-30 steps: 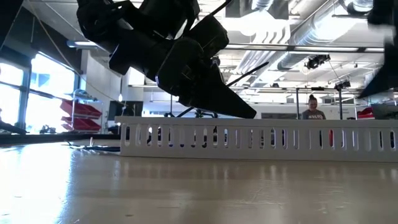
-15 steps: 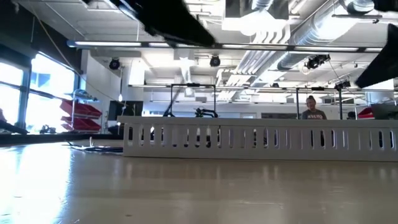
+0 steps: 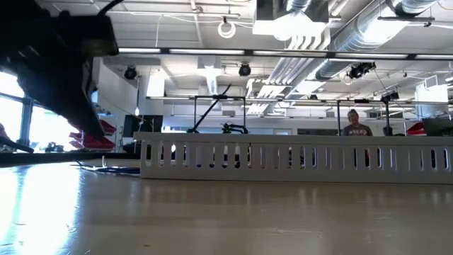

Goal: Ziptie cables
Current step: Close the white cable duct

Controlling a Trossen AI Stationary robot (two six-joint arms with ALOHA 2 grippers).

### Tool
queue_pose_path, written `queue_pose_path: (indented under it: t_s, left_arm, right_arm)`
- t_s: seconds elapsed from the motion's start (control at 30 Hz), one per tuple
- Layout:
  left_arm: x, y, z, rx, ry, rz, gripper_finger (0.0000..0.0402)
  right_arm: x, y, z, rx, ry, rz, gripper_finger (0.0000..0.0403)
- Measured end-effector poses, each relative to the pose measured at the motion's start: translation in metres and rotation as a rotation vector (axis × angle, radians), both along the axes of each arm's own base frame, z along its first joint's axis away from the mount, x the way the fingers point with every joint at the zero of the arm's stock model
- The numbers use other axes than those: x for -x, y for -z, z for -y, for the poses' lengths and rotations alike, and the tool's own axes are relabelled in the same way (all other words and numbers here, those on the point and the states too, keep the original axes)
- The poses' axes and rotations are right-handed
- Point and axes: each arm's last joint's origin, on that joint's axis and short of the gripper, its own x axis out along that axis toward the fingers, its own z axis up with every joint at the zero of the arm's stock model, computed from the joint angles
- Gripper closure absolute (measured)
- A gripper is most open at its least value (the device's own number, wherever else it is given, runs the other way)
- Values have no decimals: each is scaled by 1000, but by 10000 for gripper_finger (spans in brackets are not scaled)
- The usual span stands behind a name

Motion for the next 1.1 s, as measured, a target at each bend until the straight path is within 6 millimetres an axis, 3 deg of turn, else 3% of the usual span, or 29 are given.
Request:
queue_pose_path:
  t_s: [0.13, 0.3, 0.57, 0.83, 0.97, 1.1]
  left_arm:
    - [6, 21, -6, 19, -86, 47, 401]
    - [-7, 28, -15, 46, -93, 118, 401]
    - [-26, 43, -24, 67, -51, 127, 401]
    - [-59, 58, -27, 136, 33, 199, 401]
    - [-67, 54, -26, 106, 44, 171, 401]
    - [-59, 40, -31, 60, 15, 132, 401]
  right_arm:
    - [5, 27, 5, -63, 39, 17, 403]
    - [12, 42, 15, -79, 120, -36, 403]
    - [10, 43, 19, -39, 116, 8, 403]
    - [-6, 44, 30, -8, 81, -4, 403]
    - [-8, 44, 33, -26, 73, -61, 403]
    - [-6, 37, 31, 18, 93, -48, 403]
